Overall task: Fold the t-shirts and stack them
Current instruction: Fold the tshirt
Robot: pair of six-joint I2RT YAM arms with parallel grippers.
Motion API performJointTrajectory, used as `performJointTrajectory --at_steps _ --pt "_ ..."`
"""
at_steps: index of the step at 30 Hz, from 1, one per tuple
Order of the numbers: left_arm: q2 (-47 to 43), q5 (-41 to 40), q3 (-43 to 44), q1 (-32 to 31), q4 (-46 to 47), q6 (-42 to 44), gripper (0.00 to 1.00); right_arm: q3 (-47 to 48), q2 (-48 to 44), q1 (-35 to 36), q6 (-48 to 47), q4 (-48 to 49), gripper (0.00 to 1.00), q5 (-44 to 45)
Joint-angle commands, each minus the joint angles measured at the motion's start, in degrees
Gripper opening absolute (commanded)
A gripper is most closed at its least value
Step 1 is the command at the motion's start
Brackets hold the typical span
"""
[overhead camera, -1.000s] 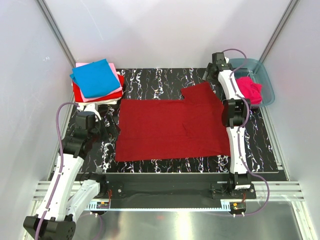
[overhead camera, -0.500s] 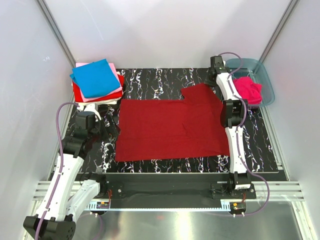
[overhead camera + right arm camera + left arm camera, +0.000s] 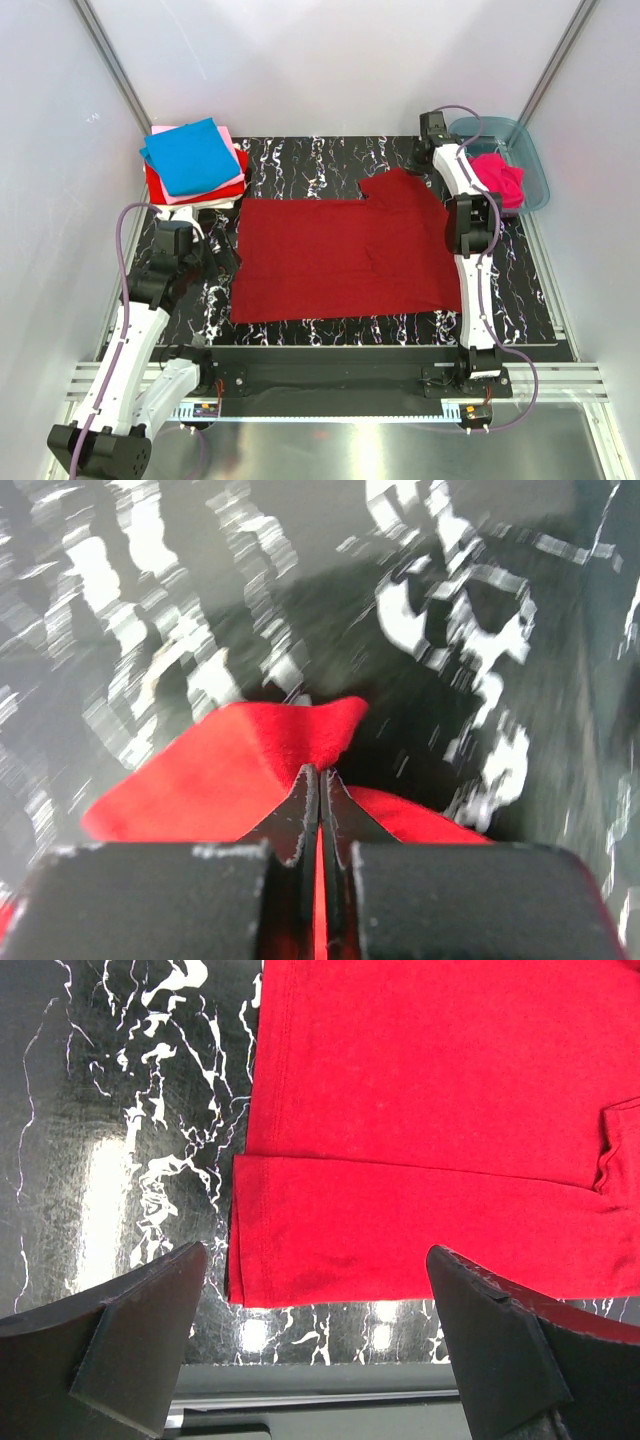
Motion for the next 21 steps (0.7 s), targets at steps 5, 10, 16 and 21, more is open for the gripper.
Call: performJointTrajectory --at_steps 5,10,16,21 --pt "-0.06 -1.19 -0.24 0.18 2.06 -0.55 0.99 -18.01 -25.91 4.87 1.01 8.42 0.00 -4.20" --pt "0.64 -2.60 -0.06 0.18 1.80 -0.55 0.99 -41.10 -45.31 6.54 1.81 15.97 0.00 -2.81" --pt "1.78 -3.21 0.29 0.18 1.54 -0.72 0.99 -62.99 -68.42 6.81 0.05 17.48 0.00 -2.80" --pt "3.28 -4.71 1.60 0.18 4.17 -1.25 0.99 -75.33 -85.93 6.81 1.45 15.73 0.00 -2.28"
